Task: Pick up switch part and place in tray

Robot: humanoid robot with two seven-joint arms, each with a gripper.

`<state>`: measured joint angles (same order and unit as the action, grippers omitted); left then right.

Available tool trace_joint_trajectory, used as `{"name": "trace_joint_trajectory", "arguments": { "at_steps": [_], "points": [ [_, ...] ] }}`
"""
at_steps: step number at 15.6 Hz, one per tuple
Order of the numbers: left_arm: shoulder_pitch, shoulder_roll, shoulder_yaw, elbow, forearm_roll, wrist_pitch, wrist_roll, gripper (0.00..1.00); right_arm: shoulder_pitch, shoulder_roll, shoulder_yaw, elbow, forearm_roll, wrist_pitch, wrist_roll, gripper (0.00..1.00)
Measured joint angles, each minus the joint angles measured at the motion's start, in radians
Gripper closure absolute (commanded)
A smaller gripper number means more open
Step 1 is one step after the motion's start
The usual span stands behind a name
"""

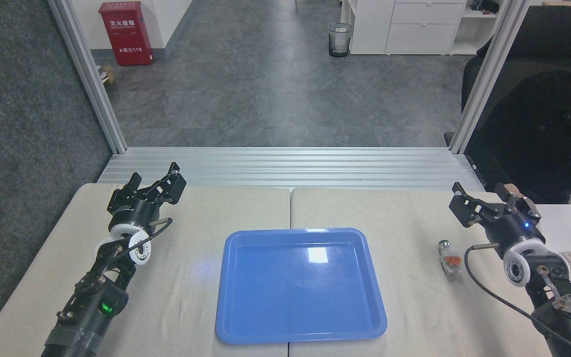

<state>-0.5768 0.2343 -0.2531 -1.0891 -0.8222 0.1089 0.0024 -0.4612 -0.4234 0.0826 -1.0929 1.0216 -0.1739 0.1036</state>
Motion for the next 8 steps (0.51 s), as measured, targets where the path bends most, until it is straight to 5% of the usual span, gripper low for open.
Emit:
{"name": "trace_joint_trajectory", "arguments": {
  "at_steps": [8],
  "points": [
    [0.000,0.000,0.000,0.000,-0.001,0.000,0.000,0.00,-0.017,-0.001,0.006,0.001,0.006,0.000,0.000,0.01]
  ]
}}
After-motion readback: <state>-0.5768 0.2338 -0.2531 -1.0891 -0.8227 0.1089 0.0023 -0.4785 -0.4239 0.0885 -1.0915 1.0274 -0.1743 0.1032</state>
